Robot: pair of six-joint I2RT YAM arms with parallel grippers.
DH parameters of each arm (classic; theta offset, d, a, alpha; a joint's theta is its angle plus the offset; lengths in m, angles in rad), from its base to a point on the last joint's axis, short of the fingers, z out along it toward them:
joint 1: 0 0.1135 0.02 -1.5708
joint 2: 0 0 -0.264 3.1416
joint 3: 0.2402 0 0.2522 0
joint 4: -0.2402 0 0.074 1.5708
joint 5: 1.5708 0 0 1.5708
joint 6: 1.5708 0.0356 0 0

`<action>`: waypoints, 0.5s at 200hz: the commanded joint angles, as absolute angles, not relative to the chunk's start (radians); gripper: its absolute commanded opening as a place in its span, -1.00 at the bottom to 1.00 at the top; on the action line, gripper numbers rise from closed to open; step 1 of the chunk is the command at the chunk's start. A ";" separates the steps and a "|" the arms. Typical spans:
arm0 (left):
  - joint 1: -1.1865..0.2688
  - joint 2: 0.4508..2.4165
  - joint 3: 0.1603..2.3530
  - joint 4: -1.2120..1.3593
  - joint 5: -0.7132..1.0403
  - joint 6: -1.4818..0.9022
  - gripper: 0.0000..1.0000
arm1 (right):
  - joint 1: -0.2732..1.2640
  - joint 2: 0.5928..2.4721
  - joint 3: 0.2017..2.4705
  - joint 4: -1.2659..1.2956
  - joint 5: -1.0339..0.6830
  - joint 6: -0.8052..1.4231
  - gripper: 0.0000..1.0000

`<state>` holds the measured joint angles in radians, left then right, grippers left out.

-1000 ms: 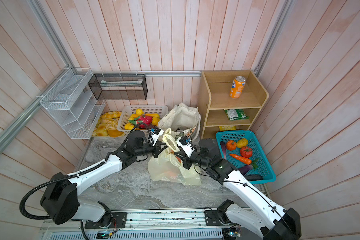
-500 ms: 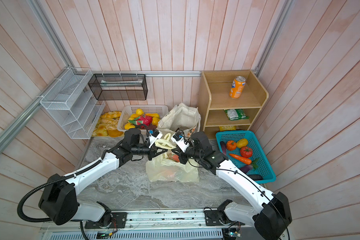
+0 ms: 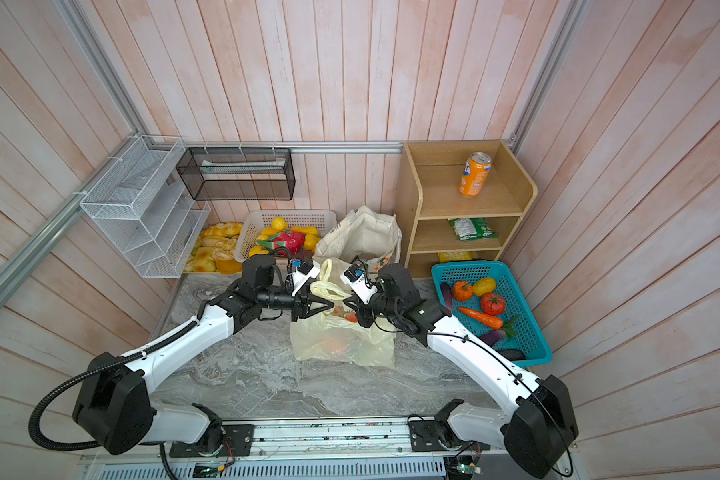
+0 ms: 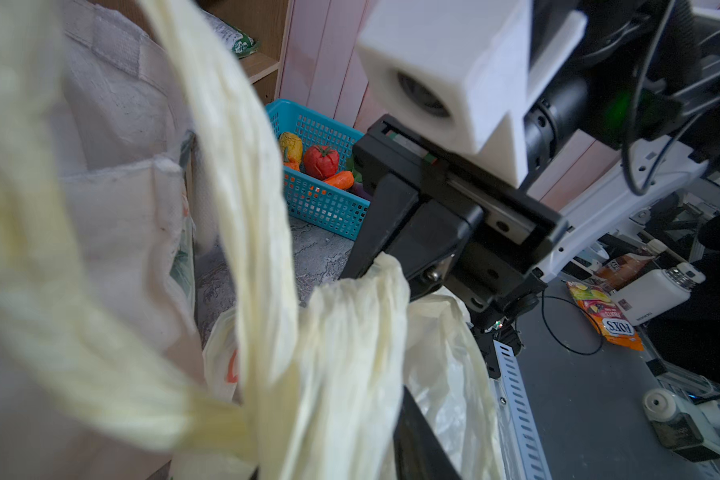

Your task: Place the mixed food into the grocery bags and tie them

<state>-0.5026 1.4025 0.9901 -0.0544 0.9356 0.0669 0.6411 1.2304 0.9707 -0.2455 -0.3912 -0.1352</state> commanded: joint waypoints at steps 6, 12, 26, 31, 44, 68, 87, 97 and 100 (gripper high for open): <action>-0.497 1.376 0.972 0.007 0.960 0.046 -0.26 | 0.652 1.257 1.012 -0.278 -0.408 -0.143 -1.00; -0.497 1.377 0.972 0.013 0.959 0.042 -0.26 | 0.653 1.260 1.014 -0.279 -0.409 -0.143 -1.00; -0.497 1.380 0.974 0.019 0.960 0.037 -0.24 | 0.659 1.262 1.016 -0.282 -0.409 -0.143 -1.00; -0.497 1.381 0.975 0.021 0.960 0.035 -0.24 | 0.661 1.264 1.016 -0.281 -0.409 -0.143 -1.00; -0.497 1.382 0.974 0.028 0.958 0.032 -0.24 | 0.665 1.264 1.014 -0.280 -0.410 -0.142 -1.00; -0.497 1.387 0.975 0.031 0.954 0.029 -0.39 | 0.665 1.262 1.008 -0.272 -0.405 -0.137 -1.00; -0.496 1.391 0.975 0.029 0.951 0.025 -0.69 | 0.666 1.252 1.004 -0.266 -0.392 -0.135 -1.00; -0.497 1.392 0.974 0.033 0.948 0.022 -0.91 | 0.665 1.245 1.005 -0.266 -0.382 -0.132 -1.00; -0.497 1.391 0.973 0.034 0.947 0.022 -0.98 | 0.665 1.243 1.006 -0.265 -0.378 -0.133 -1.00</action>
<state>-0.5026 1.3975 0.9836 0.0090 0.9363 0.0212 0.6605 1.2564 0.9863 -0.2584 -0.3935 -0.1345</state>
